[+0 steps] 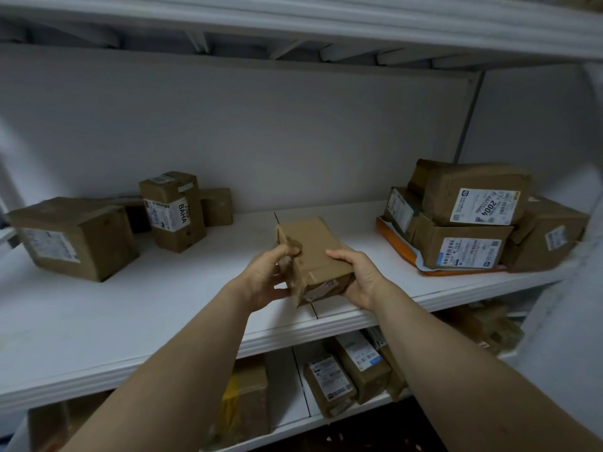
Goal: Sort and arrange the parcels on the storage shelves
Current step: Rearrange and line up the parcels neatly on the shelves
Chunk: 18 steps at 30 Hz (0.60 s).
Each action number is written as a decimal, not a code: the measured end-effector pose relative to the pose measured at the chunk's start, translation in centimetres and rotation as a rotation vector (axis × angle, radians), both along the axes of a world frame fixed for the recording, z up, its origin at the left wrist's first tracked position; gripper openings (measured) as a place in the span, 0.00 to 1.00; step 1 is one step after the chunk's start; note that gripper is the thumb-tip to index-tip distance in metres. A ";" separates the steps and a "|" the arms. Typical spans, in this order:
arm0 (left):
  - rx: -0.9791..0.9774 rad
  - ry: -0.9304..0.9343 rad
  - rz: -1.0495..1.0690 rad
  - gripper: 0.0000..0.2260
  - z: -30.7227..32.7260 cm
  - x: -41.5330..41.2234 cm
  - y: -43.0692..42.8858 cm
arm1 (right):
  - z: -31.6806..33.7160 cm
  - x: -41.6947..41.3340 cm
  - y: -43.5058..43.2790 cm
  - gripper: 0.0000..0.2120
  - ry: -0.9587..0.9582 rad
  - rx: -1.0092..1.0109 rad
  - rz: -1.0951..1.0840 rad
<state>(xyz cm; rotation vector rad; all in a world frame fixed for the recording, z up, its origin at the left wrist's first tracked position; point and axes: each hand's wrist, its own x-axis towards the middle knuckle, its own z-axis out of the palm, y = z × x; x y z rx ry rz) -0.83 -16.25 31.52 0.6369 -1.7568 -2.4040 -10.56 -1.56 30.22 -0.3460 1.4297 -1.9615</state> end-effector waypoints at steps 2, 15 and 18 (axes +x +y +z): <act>-0.020 0.003 0.010 0.12 0.2 -0.4 0.1 | 0.2 -0.3 0.2 0.13 -0.009 0.007 0.006; -0.076 0.022 -0.112 0.18 3.8 -7.6 6.3 | 4.0 -5.0 6.2 0.13 -0.055 0.036 -0.307; -0.067 0.046 -0.052 0.19 5.4 -10.0 8.9 | 5.5 -6.5 9.0 0.13 0.003 0.140 -0.340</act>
